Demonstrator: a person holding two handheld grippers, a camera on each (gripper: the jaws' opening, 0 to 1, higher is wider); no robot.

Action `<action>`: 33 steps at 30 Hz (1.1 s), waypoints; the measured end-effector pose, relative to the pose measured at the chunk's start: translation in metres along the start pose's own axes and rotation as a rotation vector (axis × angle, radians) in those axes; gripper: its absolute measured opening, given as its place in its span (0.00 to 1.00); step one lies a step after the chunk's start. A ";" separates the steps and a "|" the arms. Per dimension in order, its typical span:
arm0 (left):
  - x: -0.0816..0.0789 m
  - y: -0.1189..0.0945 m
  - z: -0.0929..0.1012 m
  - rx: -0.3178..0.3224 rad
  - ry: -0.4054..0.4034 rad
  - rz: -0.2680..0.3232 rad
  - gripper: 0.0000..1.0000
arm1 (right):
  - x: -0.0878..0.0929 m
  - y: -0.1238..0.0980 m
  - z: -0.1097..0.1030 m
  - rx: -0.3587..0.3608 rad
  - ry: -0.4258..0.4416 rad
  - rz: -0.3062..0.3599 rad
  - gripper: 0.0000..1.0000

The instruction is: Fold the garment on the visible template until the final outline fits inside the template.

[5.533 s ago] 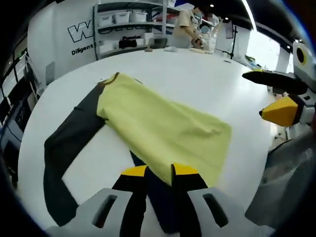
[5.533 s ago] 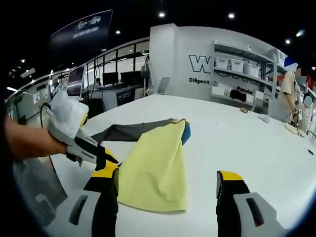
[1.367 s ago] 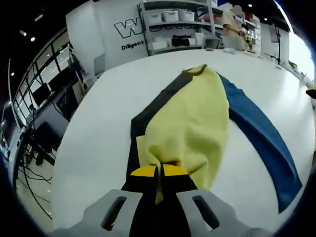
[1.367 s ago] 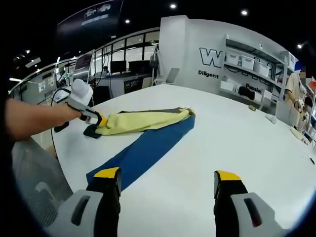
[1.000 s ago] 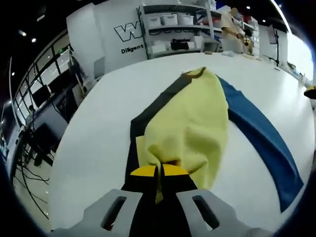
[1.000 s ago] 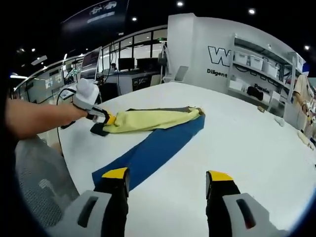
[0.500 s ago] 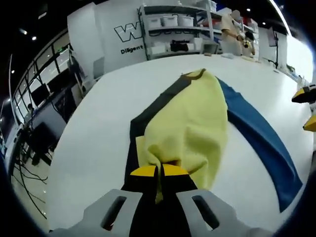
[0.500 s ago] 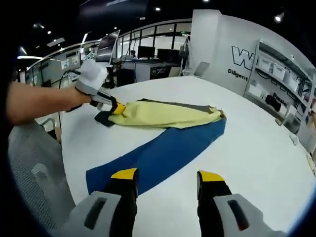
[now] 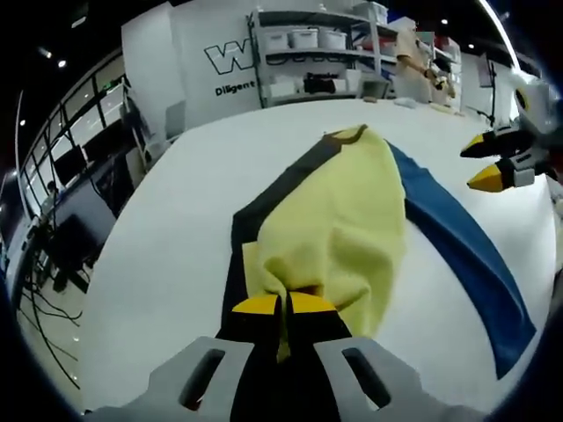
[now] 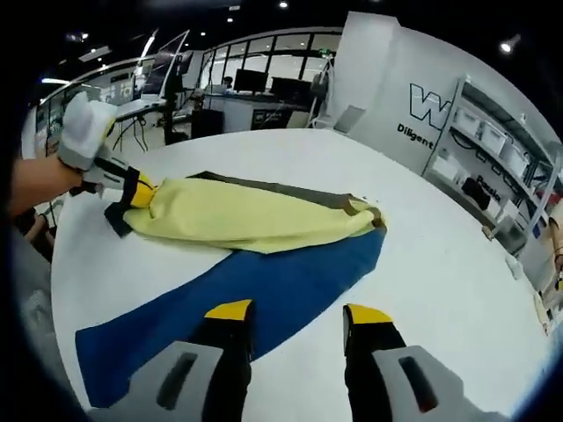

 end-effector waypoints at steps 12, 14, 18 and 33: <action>0.001 0.001 -0.002 0.002 -0.020 0.007 0.00 | 0.003 0.046 0.023 0.013 0.020 -0.049 0.30; 0.000 0.002 -0.002 0.003 -0.020 0.008 0.00 | 0.003 0.051 0.027 0.016 0.032 -0.052 0.30; 0.001 0.002 -0.003 0.002 -0.027 0.011 0.00 | 0.008 0.061 0.031 0.019 0.048 -0.084 0.29; 0.000 0.003 -0.003 0.000 -0.034 0.013 0.00 | 0.020 0.069 0.027 -0.036 0.090 -0.084 0.04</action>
Point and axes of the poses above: the point that each gripper's makers call its tool centre point, and the gripper's own axes: y roughly forward along the fingers, z roughly to its right, x roughly out of its underside, the point moved 10 cm from there along -y, roughly backward along the fingers, and after that the axes turned 12 degrees about z, right-handed, at the moved point
